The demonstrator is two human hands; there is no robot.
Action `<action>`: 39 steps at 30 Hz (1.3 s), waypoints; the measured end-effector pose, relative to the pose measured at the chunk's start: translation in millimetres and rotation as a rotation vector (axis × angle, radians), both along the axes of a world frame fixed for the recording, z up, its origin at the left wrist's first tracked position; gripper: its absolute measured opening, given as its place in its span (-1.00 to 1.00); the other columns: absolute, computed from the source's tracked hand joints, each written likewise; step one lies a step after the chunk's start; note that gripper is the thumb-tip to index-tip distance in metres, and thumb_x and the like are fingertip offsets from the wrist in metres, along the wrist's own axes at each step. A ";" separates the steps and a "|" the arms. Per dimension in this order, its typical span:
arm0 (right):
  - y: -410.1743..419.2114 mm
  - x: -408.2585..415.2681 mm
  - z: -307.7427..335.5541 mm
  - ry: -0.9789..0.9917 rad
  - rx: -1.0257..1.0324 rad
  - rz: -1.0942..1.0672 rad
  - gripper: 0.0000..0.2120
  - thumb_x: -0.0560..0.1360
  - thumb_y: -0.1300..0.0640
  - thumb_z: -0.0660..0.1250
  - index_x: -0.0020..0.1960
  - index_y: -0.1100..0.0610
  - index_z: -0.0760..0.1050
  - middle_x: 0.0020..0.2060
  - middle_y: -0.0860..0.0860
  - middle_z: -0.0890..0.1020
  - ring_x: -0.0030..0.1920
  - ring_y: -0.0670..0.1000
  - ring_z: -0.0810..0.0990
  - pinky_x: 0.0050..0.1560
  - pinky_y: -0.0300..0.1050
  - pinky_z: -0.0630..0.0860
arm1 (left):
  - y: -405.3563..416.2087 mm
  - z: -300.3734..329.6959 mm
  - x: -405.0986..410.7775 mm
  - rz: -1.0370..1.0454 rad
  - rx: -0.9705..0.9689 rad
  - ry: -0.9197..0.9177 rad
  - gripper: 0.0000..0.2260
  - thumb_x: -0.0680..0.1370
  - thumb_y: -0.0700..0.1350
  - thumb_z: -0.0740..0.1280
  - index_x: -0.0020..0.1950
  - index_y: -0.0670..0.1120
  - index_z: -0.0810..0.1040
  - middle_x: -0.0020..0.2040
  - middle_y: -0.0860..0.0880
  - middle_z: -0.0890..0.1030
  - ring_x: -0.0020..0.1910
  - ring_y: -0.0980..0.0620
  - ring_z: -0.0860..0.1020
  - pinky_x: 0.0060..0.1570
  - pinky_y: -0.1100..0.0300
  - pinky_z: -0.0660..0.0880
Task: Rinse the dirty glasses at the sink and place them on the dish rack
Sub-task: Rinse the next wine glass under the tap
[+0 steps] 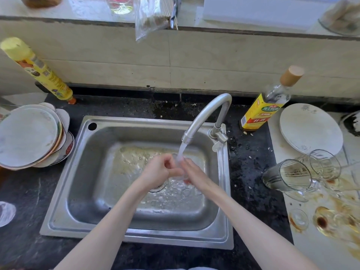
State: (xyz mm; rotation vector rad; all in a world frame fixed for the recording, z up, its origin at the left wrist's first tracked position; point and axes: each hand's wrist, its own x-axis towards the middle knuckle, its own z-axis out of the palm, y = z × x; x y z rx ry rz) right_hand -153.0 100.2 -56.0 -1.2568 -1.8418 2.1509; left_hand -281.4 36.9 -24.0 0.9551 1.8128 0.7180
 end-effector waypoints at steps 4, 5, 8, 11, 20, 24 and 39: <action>2.4 2.2 -2.8 -0.026 -0.155 -0.130 -0.39 0.63 -0.16 -0.17 0.22 0.24 0.48 -0.36 -0.01 0.65 -0.44 -0.03 0.57 -0.46 -0.19 0.44 | -0.3 13.1 3.1 -0.244 0.047 -0.100 -0.96 0.47 -0.20 0.41 -0.13 -0.09 0.58 -0.20 0.04 0.61 -0.22 0.21 0.55 -0.12 0.37 0.44; 4.1 3.5 -0.7 -0.043 -0.222 -0.138 -0.34 0.62 -0.20 -0.18 0.16 0.23 0.52 -0.33 0.07 0.67 -0.35 0.11 0.61 -0.35 -0.10 0.48 | -0.4 16.8 1.9 -0.355 0.018 -0.077 -0.92 0.48 -0.22 0.40 -0.10 -0.05 0.62 -0.15 0.10 0.64 -0.15 0.28 0.57 -0.06 0.44 0.43; 5.8 8.4 0.5 -0.082 -0.220 -0.062 -0.36 0.57 -0.28 -0.24 -0.14 0.01 0.54 -0.59 -0.09 0.52 -0.51 -0.09 0.45 -0.39 -0.23 0.30 | 2.9 20.4 -1.6 -0.432 -0.004 0.057 -0.85 0.43 -0.27 0.44 -0.20 -0.02 0.68 -0.24 0.16 0.66 -0.21 0.34 0.58 -0.15 0.52 0.40; 3.8 8.1 0.5 -0.004 -0.133 -0.098 -0.41 0.58 -0.24 -0.16 0.01 0.08 0.54 -0.45 -0.13 0.50 -0.45 -0.17 0.35 -0.36 -0.29 0.26 | 4.3 14.4 2.2 -0.264 0.064 0.205 -0.74 0.38 -0.31 0.47 -0.34 0.05 0.58 -0.33 0.18 0.61 -0.31 0.35 0.54 -0.23 0.50 0.38; 6.4 1.1 -0.1 -0.008 -0.229 -0.040 -0.41 0.56 -0.31 -0.16 0.00 0.05 0.51 -0.52 -0.11 0.49 -0.52 -0.18 0.41 -0.43 -0.33 0.33 | 1.5 21.3 0.6 -0.583 -0.078 0.125 -0.82 0.47 -0.22 0.41 -0.01 0.03 0.68 -0.12 0.18 0.67 -0.14 0.37 0.56 -0.01 0.42 0.44; 1.2 -0.6 -2.7 0.097 -0.185 -0.041 -0.43 0.54 -0.31 -0.01 0.13 0.12 0.49 -0.29 0.00 0.54 -0.47 -0.19 0.37 -0.48 -0.32 0.21 | 0.3 19.1 1.6 -0.171 0.086 0.234 -0.92 0.41 -0.15 0.47 -0.25 -0.03 0.62 -0.39 0.16 0.56 -0.43 0.37 0.46 -0.34 0.45 0.33; 3.1 -3.6 -1.9 0.056 0.011 -0.179 -0.54 0.59 -0.18 0.00 0.08 0.11 0.54 -0.14 -0.02 0.64 -0.15 -0.14 0.58 -0.14 -0.36 0.48 | -2.2 17.5 4.6 -0.303 0.121 0.212 -0.86 0.45 -0.22 0.43 -0.20 0.01 0.54 -0.23 0.21 0.49 -0.21 0.31 0.45 -0.13 0.33 0.36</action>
